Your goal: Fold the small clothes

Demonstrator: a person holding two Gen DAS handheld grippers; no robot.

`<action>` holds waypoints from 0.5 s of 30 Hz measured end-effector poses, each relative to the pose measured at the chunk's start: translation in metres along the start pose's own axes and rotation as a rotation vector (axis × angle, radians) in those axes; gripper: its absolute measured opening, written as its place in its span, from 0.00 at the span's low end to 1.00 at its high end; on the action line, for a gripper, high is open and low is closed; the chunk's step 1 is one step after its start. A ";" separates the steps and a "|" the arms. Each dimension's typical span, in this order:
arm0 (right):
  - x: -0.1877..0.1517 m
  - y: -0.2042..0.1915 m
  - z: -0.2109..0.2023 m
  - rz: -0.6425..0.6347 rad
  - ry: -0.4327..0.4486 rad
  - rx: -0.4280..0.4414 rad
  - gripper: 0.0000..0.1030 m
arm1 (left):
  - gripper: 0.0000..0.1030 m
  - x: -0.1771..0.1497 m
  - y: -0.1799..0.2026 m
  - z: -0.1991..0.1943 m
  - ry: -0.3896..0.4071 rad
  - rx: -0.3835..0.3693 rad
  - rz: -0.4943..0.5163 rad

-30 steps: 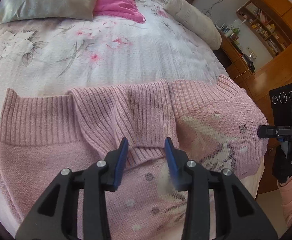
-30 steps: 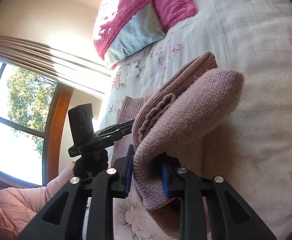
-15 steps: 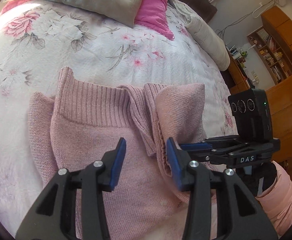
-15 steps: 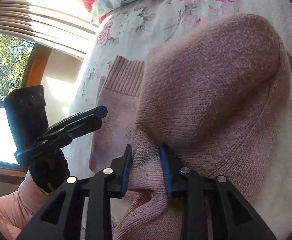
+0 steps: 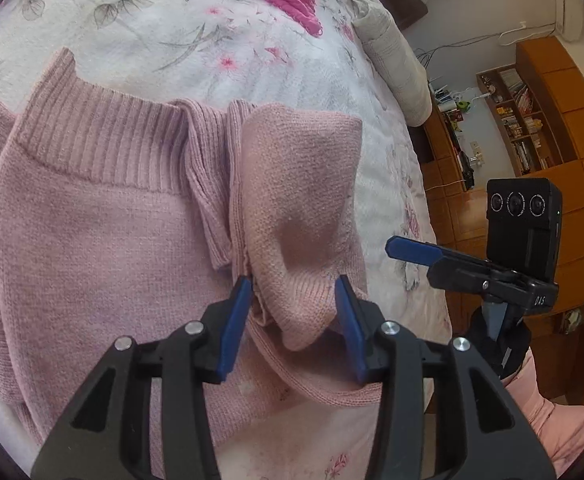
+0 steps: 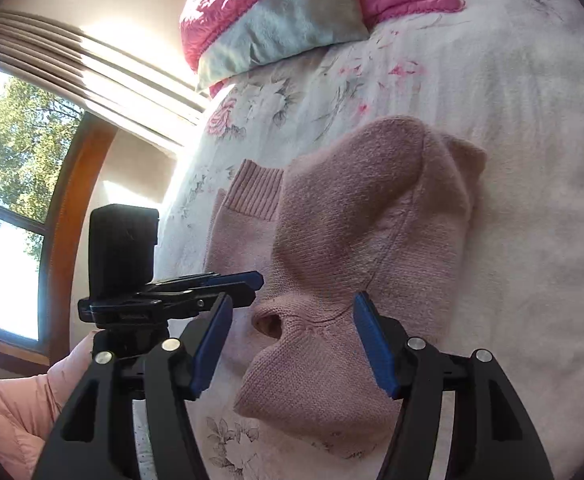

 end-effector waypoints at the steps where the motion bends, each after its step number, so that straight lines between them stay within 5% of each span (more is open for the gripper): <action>1: -0.003 0.008 -0.008 0.019 0.014 -0.007 0.62 | 0.41 -0.002 0.000 0.008 -0.018 0.006 -0.013; 8: -0.030 0.046 -0.020 0.109 0.044 0.000 0.62 | 0.44 -0.009 -0.001 0.037 -0.070 -0.014 -0.119; 12: -0.038 0.049 -0.017 0.103 0.042 0.018 0.62 | 0.43 -0.013 0.006 0.016 -0.004 0.017 -0.120; 15: -0.038 0.050 -0.016 0.103 0.047 0.028 0.62 | 0.54 -0.015 0.001 0.011 -0.010 0.015 -0.148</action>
Point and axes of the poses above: each gripper's, at about its wrist camera, not at the fingertips, and z roughly the way its jaws point, y to its right, x to its top, the point moved 5 cm from there along z, roughly the way its jaws point, and after that the axes turned 9 degrees about x, right-handed, at the moved point
